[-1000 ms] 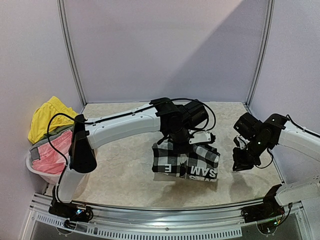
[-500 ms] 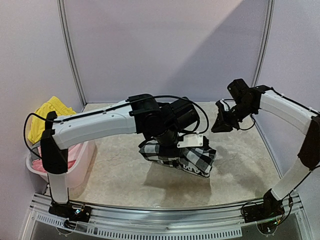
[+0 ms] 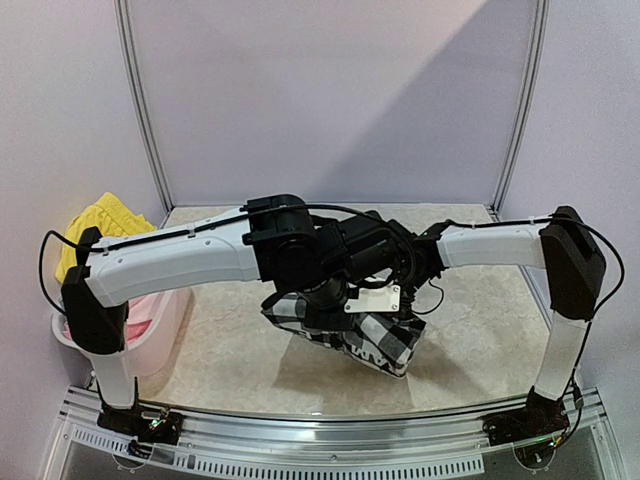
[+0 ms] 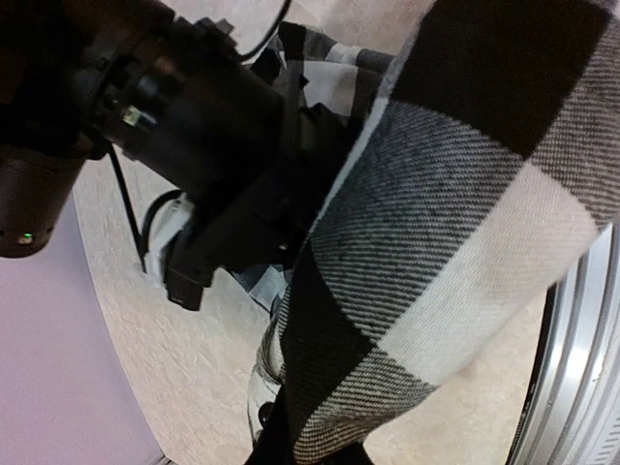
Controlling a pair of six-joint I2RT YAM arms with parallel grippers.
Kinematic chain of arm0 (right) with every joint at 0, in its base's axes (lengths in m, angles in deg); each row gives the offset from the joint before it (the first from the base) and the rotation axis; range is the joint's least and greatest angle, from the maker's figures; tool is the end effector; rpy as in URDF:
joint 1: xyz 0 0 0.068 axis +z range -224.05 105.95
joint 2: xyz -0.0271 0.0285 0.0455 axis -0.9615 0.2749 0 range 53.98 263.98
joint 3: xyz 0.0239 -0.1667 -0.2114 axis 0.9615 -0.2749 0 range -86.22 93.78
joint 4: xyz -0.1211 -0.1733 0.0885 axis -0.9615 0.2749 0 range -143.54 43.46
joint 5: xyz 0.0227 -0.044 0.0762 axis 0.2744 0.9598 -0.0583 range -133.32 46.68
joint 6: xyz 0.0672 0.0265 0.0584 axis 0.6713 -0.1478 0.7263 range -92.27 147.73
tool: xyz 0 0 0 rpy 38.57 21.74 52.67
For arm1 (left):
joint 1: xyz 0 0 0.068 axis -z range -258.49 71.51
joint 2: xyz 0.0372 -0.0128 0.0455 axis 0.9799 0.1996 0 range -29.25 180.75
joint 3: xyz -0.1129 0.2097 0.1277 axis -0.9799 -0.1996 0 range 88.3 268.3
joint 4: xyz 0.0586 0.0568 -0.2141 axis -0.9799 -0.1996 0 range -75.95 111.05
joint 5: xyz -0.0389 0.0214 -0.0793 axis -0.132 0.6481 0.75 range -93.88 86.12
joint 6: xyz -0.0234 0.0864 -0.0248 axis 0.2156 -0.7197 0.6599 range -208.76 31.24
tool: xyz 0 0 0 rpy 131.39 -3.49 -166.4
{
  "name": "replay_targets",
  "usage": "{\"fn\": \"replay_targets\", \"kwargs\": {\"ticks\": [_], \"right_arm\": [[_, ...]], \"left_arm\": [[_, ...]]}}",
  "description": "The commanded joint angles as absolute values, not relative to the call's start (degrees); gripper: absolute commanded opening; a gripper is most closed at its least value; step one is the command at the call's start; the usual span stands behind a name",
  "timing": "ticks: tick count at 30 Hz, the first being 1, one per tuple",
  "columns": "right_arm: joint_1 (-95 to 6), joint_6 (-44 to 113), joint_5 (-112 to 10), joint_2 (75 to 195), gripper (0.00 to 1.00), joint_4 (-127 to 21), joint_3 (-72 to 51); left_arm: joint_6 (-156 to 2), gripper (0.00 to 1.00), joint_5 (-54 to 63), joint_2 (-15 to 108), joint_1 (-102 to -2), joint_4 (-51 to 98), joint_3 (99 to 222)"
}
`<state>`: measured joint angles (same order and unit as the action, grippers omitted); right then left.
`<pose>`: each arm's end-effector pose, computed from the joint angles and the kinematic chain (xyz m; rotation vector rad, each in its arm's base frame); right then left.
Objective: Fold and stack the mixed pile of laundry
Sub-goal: Fold the 2/3-rectangle-folded shirt at the center of the board.
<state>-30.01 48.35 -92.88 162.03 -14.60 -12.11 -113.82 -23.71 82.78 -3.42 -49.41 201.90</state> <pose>0.2049 0.2866 0.1719 0.7161 -2.5503 -1.2434 0.1257 -0.3612 0.2791 1.9817 1.7720 0.2115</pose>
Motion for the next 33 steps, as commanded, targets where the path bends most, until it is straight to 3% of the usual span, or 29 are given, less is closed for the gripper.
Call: {"fn": "replay_targets", "kwargs": {"ticks": [1, 11, 17, 26, 33], "right_arm": [[-27.3, 49.9, -100.3, 164.3, 0.04, -21.9, -15.4], [-26.1, 48.7, -102.8, 164.5, 0.05, -23.4, -16.8], [-31.2, 48.8, -88.6, 161.8, 0.04, -14.8, -16.0], [-42.1, 48.9, -80.0, 152.8, 0.08, -5.6, -15.1], [-46.9, 52.3, -66.3, 147.0, 0.10, -2.7, -16.1]], "left_arm": [[-113.9, 0.00, -25.7, 81.4, -2.9, -51.4, 203.6], [-119.2, 0.00, -23.8, 86.4, -3.8, -47.4, 207.1], [-122.0, 0.00, -22.5, 88.0, -5.6, -44.4, 206.7], [-123.9, 0.00, -20.8, 89.9, -7.7, -41.2, 206.2], [-125.6, 0.00, -19.7, 91.7, -9.8, -37.9, 206.4]]}}
